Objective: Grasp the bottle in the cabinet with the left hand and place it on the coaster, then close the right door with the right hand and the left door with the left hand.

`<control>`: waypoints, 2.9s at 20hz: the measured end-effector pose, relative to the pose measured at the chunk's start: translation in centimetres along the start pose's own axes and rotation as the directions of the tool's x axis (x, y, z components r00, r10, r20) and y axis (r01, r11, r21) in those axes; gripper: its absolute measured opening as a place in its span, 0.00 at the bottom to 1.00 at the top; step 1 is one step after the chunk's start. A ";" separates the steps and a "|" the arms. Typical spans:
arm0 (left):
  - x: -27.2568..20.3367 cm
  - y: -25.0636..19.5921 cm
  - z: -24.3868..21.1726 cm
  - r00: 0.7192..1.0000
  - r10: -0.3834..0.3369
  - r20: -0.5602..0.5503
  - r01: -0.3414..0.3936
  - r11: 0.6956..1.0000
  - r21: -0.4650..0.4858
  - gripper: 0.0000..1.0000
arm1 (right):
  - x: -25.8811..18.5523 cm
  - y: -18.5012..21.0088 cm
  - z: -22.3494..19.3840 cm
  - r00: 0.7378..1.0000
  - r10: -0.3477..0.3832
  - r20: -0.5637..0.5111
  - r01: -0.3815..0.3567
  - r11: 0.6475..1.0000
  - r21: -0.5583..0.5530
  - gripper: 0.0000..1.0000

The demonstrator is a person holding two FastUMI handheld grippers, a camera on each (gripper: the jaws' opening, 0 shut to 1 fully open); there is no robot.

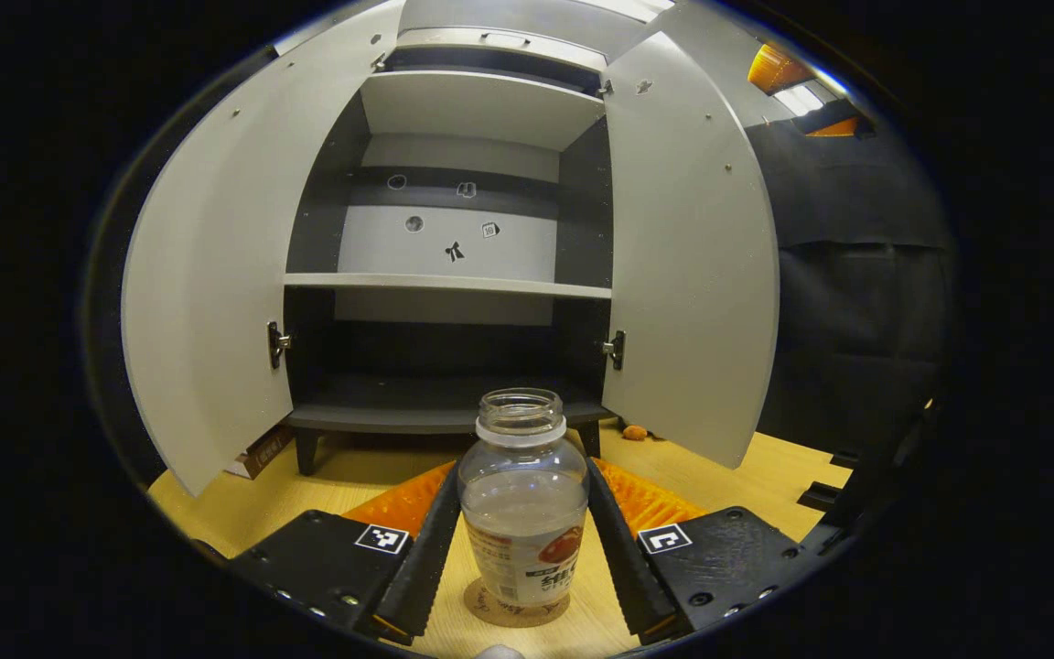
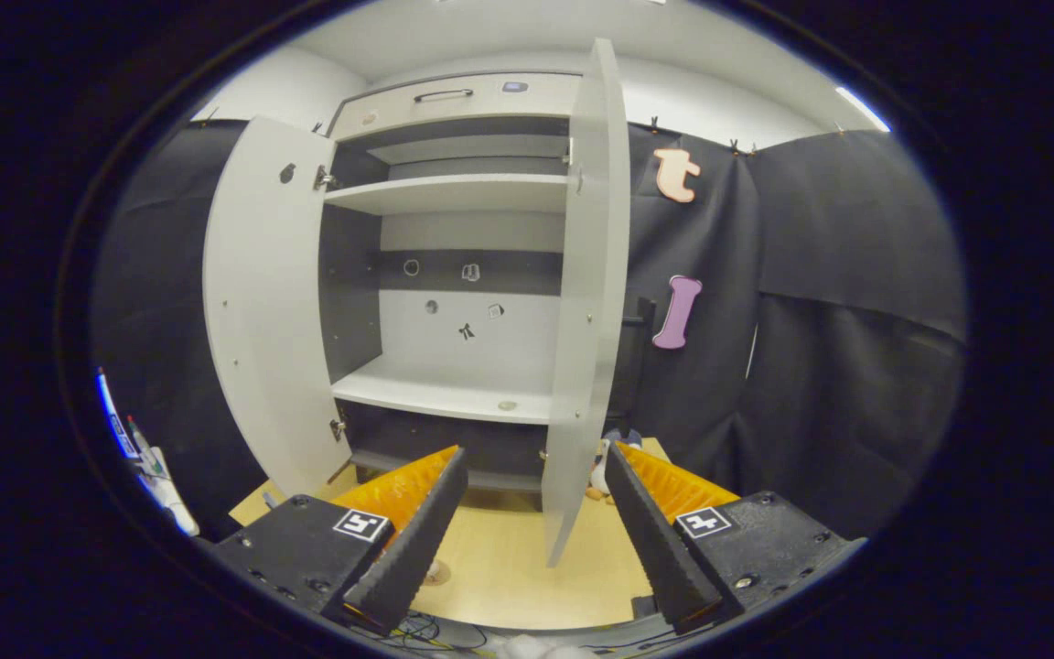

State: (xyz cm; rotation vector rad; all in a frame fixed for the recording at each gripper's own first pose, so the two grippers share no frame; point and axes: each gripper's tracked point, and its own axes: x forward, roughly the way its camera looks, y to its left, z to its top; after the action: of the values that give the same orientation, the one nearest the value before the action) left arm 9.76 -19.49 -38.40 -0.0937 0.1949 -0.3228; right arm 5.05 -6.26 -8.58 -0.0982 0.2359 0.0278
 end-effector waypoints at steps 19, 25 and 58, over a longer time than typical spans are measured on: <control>-0.1 0.0 -3.6 0.999 0.002 -0.043 0.002 0.995 0.102 0.81 | 1.3 0.1 -2.5 0.999 -0.011 -0.051 0.008 0.999 -0.051 0.99; -0.1 0.1 -1.7 1.000 0.002 -0.009 -0.001 0.992 0.130 0.92 | 1.1 0.4 -2.2 0.999 0.005 -0.039 -0.006 0.999 -0.042 0.99; -15.2 10.6 24.5 0.960 0.269 0.077 -0.274 0.958 0.077 0.96 | -2.3 2.0 -0.4 0.976 -0.008 0.216 -0.018 0.993 0.118 0.99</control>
State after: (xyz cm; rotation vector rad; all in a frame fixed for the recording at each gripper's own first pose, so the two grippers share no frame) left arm 3.86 -3.08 -13.12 0.0097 0.1258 -0.0533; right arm 2.70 -4.34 -8.59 0.0255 0.0198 0.0294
